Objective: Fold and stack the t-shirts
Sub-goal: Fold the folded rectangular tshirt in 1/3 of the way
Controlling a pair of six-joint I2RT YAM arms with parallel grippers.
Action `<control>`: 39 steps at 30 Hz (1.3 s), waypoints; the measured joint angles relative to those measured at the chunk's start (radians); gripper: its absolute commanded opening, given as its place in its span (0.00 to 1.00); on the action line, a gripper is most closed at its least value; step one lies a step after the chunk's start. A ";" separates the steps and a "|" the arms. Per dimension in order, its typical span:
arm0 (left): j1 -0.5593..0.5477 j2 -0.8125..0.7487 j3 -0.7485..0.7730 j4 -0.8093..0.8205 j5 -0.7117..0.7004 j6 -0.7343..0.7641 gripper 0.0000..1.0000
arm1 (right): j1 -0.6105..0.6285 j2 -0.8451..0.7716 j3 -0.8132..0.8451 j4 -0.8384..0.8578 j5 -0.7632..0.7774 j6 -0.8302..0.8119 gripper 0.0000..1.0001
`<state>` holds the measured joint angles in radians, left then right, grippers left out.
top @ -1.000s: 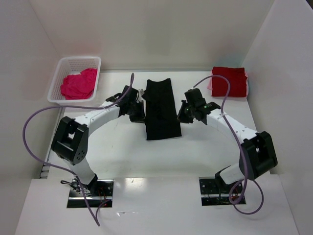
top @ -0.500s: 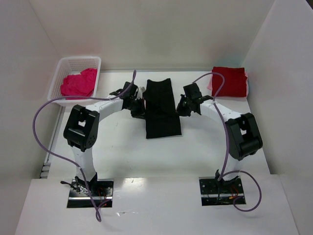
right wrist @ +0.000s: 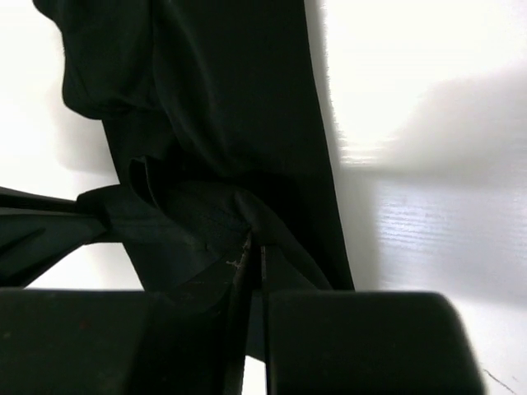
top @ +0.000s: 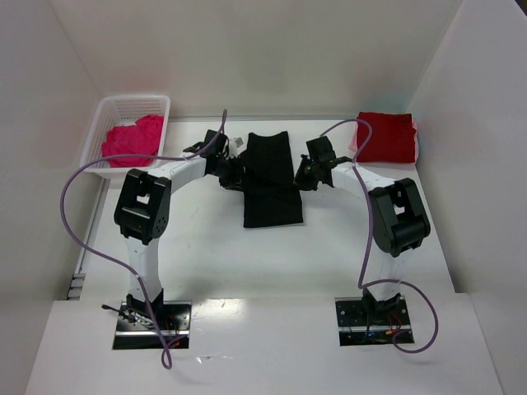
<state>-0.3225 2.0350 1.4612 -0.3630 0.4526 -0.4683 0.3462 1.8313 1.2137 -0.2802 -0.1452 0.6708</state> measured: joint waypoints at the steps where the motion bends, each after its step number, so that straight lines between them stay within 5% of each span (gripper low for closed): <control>1: 0.003 0.010 0.008 0.001 0.005 0.000 0.39 | 0.000 0.005 0.002 0.001 0.000 -0.003 0.21; 4: 0.006 0.043 0.035 0.005 0.014 0.016 0.51 | -0.005 0.013 0.006 0.005 0.007 -0.006 0.54; 11: 0.040 0.056 0.038 0.003 0.025 0.028 0.73 | -0.010 0.014 0.034 0.042 0.035 -0.013 0.70; 19: 0.098 0.055 0.060 0.006 0.055 0.045 0.81 | -0.020 0.014 0.073 0.079 0.033 -0.009 0.70; 24: 0.097 0.000 0.023 0.018 0.127 0.058 0.81 | -0.020 0.013 0.074 0.094 0.019 0.006 0.46; 25: 0.097 -0.028 -0.005 0.020 0.146 0.067 0.80 | -0.020 0.009 0.066 0.094 0.014 0.009 0.30; 29: 0.090 -0.145 -0.121 0.027 0.201 0.084 0.68 | -0.020 -0.042 -0.012 0.093 0.005 0.011 0.14; 39: -0.074 -0.188 -0.171 0.021 0.150 0.101 0.85 | -0.014 -0.145 -0.083 0.028 -0.002 -0.047 0.14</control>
<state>-0.3965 1.8465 1.2903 -0.3416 0.6022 -0.3668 0.3325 1.6867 1.1305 -0.2520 -0.1471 0.6235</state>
